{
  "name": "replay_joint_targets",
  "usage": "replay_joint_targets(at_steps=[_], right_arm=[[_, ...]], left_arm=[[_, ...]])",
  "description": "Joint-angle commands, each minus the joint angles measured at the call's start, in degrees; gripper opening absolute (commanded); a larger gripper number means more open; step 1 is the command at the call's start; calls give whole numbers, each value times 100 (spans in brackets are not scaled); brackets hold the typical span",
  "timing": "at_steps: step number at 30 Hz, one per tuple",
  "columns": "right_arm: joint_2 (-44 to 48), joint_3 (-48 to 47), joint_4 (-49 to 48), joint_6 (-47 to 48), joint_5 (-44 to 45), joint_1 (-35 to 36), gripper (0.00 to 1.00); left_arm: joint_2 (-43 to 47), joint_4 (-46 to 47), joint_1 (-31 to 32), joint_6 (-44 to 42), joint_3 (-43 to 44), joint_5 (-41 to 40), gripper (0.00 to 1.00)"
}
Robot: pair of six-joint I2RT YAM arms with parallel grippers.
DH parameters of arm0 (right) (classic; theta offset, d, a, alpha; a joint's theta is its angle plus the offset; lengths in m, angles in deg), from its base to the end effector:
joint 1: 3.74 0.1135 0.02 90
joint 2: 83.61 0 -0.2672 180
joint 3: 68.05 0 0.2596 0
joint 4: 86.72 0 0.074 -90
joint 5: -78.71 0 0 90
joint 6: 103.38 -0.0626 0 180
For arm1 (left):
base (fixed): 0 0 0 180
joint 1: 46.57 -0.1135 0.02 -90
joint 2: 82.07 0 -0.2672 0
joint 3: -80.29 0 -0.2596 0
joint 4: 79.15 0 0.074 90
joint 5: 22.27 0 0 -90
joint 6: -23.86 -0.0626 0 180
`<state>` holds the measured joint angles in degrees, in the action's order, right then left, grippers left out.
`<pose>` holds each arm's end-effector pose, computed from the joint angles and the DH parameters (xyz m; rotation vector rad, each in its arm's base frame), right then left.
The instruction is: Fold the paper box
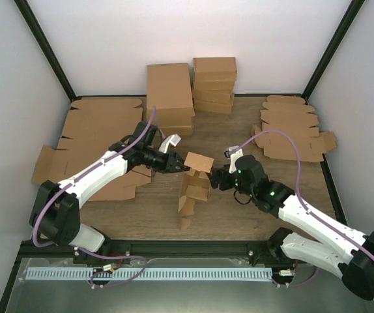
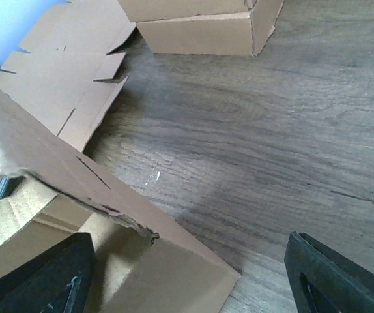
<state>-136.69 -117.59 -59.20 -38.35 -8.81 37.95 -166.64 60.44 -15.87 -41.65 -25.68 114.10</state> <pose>0.1777 0.1547 0.2406 -0.2906 2.1611 0.6376 0.2553 -0.2043 0.2410 0.5270 2.5357 -1.3925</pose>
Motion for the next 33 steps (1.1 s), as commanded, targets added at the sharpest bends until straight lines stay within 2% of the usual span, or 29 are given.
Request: replay_joint_targets(at_steps=[1,5,8,13,21,27,31,33], right_arm=[[155,6,82,-19,-165,-38,83],[245,-118,185,86,-217,-38,79],[281,-226,295,157,-260,-34,85],[558,-286,457,252,-341,-38,88],[433,-1087,1420,741,-1301,-38,96],[176,-1899,2006,1311,-2104,-30,95],[225,-2144,1910,1516,-2012,-34,98],[87,-2256,1865,1545,-1829,-36,93]], left_arm=[[-72,124,56,2,107,69,34],[-81,108,69,12,141,25,34],[-77,103,75,17,147,-7,34],[-43,95,72,37,169,-41,34],[-63,7,70,-11,258,-72,34],[-68,-54,63,-32,300,-84,34],[-72,-55,76,-17,292,-88,34],[-53,-54,77,1,313,-90,34]])
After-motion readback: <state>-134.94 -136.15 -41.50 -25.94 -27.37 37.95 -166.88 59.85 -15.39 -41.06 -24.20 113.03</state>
